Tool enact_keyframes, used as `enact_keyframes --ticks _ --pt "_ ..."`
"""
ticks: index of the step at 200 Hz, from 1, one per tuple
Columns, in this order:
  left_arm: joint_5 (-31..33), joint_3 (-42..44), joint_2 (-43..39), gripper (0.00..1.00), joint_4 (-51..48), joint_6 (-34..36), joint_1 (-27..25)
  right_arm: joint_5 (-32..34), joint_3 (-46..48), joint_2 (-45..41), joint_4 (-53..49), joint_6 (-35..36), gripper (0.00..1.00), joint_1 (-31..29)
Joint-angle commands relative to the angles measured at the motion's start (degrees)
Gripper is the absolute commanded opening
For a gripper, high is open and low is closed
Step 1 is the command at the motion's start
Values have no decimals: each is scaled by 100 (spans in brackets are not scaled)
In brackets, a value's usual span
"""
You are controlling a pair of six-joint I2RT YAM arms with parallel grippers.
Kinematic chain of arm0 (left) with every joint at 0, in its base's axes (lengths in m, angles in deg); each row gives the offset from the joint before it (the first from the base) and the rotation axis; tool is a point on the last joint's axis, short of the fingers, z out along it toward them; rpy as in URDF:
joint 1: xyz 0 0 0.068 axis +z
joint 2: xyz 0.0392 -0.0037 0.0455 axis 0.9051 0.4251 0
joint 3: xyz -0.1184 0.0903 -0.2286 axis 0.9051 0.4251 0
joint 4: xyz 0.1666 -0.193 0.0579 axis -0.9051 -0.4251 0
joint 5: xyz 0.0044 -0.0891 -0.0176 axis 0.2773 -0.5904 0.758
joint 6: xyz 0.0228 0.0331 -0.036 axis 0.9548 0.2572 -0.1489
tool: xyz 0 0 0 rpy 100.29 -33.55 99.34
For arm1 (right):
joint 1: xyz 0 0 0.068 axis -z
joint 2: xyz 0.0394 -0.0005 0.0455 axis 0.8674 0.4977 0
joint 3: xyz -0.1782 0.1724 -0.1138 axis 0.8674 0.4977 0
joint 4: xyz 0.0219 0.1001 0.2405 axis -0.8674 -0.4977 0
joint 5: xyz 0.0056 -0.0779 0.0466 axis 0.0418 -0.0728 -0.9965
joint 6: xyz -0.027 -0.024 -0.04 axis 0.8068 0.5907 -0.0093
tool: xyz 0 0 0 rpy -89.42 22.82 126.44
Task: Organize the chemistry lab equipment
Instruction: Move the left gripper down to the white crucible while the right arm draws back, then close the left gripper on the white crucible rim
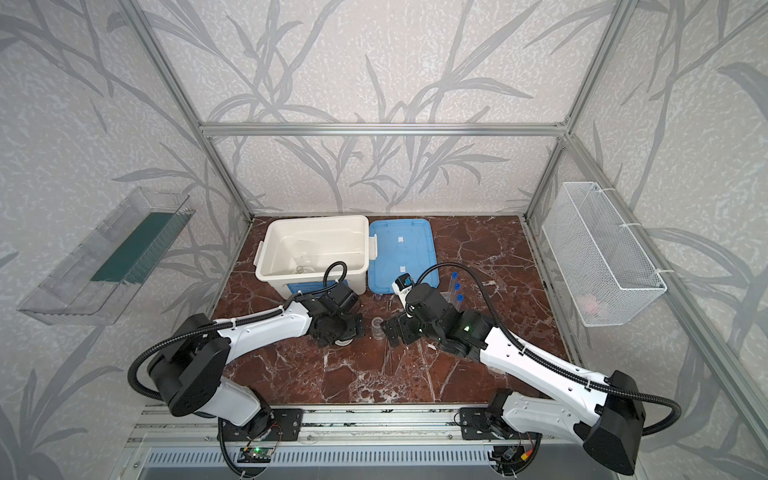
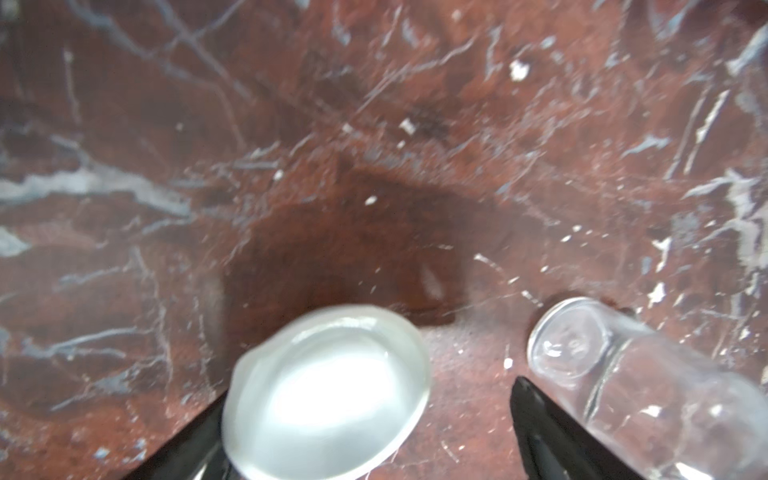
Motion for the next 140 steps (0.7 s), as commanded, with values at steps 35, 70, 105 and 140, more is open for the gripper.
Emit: enact_keyframes --ticks 35,70,105,140 --pt "401 -295 252 94 -162 481 43 99 73 -82 34 85 99 -10" --pt "923 -487 171 94 -877 698 2 99 81 -56 78 77 99 -15" --pt "891 -283 145 94 -787 646 -14 55 66 13 126 59 99 -14" --pt "857 -306 169 94 -675 670 -135 79 65 24 96 69 99 -15"
